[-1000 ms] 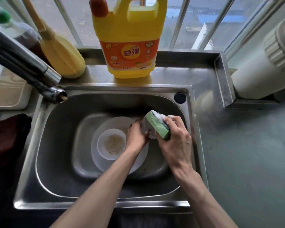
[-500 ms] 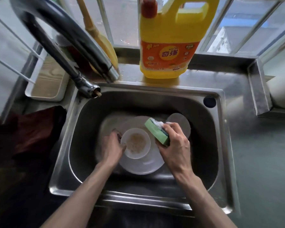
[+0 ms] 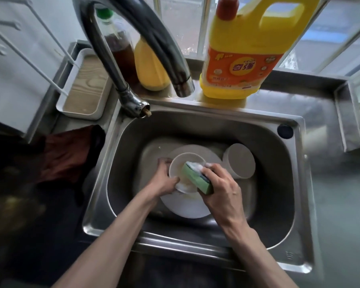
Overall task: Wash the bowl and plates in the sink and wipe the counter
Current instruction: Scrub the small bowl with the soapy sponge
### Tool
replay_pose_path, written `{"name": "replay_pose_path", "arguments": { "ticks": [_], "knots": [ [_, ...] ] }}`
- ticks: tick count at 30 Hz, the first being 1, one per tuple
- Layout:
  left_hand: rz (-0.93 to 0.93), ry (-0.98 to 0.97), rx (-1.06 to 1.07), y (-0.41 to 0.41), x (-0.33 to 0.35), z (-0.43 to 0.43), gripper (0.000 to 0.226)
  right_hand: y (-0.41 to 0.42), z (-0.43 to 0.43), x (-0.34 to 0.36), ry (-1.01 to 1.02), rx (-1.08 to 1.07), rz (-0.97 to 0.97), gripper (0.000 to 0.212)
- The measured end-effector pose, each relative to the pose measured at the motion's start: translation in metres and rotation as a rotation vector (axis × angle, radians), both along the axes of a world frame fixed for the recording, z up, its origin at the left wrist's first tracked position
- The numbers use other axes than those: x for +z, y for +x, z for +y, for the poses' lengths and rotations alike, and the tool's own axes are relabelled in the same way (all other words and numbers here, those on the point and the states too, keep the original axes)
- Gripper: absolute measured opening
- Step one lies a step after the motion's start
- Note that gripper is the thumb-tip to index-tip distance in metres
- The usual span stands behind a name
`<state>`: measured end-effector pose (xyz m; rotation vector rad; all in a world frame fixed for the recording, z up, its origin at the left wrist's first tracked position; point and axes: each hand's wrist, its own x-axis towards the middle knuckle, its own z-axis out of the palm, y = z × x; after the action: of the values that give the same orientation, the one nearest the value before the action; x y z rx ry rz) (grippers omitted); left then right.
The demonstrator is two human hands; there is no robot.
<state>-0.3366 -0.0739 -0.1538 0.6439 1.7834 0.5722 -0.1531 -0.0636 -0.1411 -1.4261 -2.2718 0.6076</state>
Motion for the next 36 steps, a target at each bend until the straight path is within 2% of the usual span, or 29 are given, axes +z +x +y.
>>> {"name": "replay_pose_path", "arguments": {
  "ticks": [4,9,12,16,20,23,26,27,29,31,34,36],
  "knots": [
    [-0.169,0.13,-0.014,-0.002,0.016,-0.004,0.035,-0.007,0.0,0.004,0.11,0.031,-0.069,0.046],
    [-0.272,0.188,0.056,0.002,0.026,-0.004,0.032,-0.023,0.0,0.01,0.157,0.07,-0.098,0.038],
    [-0.311,0.19,0.098,0.006,0.027,-0.006,0.017,-0.036,0.004,0.011,-0.018,0.067,-0.047,0.044],
    [-0.262,0.221,0.147,-0.001,0.026,-0.007,0.021,-0.038,0.015,0.018,-0.341,0.201,0.045,0.039],
    [-0.162,0.283,0.058,-0.012,0.027,-0.004,0.033,-0.032,0.011,0.032,-0.479,0.306,0.002,0.043],
    [-0.042,0.284,-0.034,-0.019,0.025,-0.004,0.049,-0.026,0.011,0.029,-0.377,0.415,-0.057,0.028],
    [0.026,0.246,-0.125,-0.024,0.015,-0.006,0.053,-0.02,0.013,0.018,-0.109,0.482,-0.219,0.017],
    [0.032,0.235,-0.147,-0.026,0.014,-0.006,0.048,-0.021,0.012,0.016,-0.033,0.487,-0.301,0.019],
    [0.042,0.22,-0.166,-0.027,0.012,-0.006,0.042,-0.026,0.009,0.013,0.007,0.466,-0.419,0.04],
    [0.038,0.194,-0.162,-0.027,0.012,-0.005,0.043,-0.03,0.005,0.012,0.042,0.413,-0.41,0.048],
    [0.039,0.213,-0.133,-0.023,0.012,-0.004,0.038,-0.035,-0.006,0.006,0.1,0.312,-0.337,0.043],
    [0.046,0.243,-0.064,-0.021,0.01,-0.005,0.032,-0.041,-0.012,0.001,0.016,0.22,-0.221,0.033]
  ]
}}
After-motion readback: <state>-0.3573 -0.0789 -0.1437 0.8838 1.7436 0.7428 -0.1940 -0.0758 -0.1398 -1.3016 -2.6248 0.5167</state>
